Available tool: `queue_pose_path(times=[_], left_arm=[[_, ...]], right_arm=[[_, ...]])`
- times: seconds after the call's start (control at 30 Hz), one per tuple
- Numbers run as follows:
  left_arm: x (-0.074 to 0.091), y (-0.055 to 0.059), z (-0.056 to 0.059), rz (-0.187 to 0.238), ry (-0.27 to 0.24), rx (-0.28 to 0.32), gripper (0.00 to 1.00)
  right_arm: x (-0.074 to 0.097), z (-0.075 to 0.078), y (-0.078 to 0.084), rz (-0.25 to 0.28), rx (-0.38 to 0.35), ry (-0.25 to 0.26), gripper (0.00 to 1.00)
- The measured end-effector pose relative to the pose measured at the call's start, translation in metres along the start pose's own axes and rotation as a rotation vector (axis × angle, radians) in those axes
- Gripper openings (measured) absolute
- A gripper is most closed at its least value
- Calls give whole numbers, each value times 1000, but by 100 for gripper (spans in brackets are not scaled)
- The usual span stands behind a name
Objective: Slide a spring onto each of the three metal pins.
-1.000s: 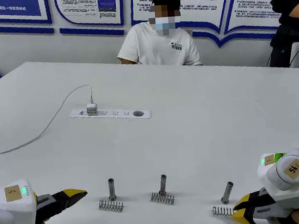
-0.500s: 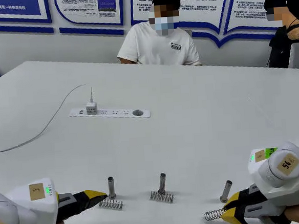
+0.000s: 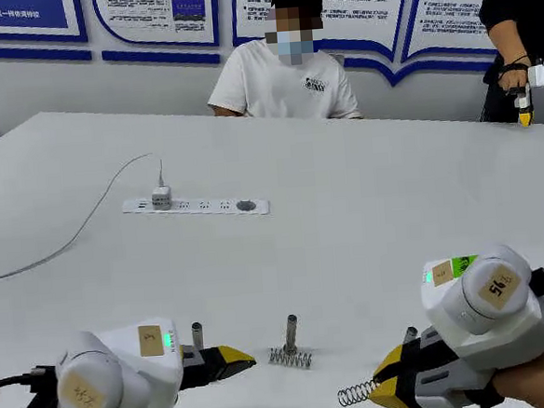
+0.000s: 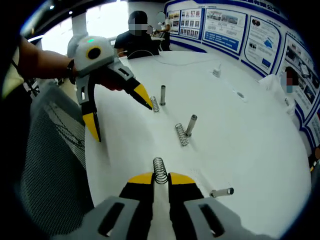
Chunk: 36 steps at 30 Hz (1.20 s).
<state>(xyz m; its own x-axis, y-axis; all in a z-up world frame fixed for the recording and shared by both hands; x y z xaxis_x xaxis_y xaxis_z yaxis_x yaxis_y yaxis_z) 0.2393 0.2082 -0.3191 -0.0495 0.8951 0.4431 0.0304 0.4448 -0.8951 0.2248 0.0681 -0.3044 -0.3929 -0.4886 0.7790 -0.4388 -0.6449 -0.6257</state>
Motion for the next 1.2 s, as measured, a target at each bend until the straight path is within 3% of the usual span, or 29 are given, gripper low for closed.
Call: queue_pose_path(times=[0.3, 0.63, 1.2], left_arm=[[-19, -1, -1, -15, 25, -38, 53], [-29, 2, 1, -33, 29, -77, 36], [-34, -4, 3, -2, 30, -119, 17]], right_arm=[[-6, -12, -13, 0, 26, -31, 12], [-12, -21, -22, 5, 36, -60, 12], [-13, -28, -31, 8, 61, -78, 12]])
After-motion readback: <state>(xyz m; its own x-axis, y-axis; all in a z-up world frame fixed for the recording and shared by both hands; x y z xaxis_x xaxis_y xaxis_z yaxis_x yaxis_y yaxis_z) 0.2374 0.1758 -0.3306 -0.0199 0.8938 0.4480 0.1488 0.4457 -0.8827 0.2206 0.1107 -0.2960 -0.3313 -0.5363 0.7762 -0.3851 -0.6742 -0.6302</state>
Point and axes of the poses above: the centre of the closed fingertips' face, and the gripper's own axes: x roughly backward along the fingers, z roughly to its right, y roughly out of its underside, the point moved 5 cm from there along x, roughly backward along the fingers
